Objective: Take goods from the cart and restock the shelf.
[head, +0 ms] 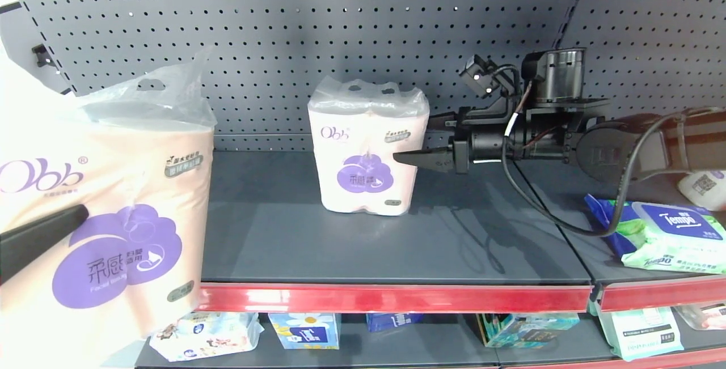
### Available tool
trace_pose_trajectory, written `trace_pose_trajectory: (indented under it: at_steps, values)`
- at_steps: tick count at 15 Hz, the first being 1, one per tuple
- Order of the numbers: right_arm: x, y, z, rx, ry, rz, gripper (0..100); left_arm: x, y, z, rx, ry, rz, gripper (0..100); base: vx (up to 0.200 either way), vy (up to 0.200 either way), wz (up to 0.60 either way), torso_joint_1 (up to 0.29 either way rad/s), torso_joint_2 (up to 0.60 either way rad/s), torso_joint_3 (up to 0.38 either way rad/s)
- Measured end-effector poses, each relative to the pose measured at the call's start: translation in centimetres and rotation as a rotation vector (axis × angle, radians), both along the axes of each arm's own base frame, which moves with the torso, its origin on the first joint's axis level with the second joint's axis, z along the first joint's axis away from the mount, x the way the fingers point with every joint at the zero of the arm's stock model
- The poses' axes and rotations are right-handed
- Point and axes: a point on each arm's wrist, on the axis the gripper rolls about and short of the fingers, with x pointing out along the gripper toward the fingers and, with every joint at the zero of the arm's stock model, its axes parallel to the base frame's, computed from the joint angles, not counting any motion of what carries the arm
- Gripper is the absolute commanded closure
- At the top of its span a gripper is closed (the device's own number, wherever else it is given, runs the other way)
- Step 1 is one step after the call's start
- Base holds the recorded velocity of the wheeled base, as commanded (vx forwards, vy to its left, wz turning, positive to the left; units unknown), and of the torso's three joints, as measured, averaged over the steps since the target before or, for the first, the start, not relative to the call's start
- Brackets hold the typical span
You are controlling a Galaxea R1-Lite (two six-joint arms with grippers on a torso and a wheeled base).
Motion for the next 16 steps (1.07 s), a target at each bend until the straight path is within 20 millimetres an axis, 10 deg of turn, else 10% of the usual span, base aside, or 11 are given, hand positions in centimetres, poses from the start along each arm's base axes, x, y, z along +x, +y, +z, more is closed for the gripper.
trace_pose_trajectory:
  at_steps: [10, 11, 16]
  values:
    - [2.9, 2.6, -0.7, 0.013, -0.031, 0.030, 0, 0.0, 0.0, 0.2, 0.001, -0.006, -0.002, 100, 0.000, 0.000, 0.00, 0.000, 0.00, 0.000]
    - [3.0, 2.9, -0.9, 0.011, -0.035, 0.034, 100, 0.0, 0.0, 0.2, 0.001, -0.006, -0.001, 100, 0.000, 0.000, 0.00, 0.000, 0.00, 0.000]
    - [2.8, 3.3, -1.2, 0.014, -0.020, 0.059, 100, 0.0, 0.0, 0.1, 0.000, -0.003, -0.001, 100, 0.000, 0.000, 0.00, 0.000, 0.00, 0.000]
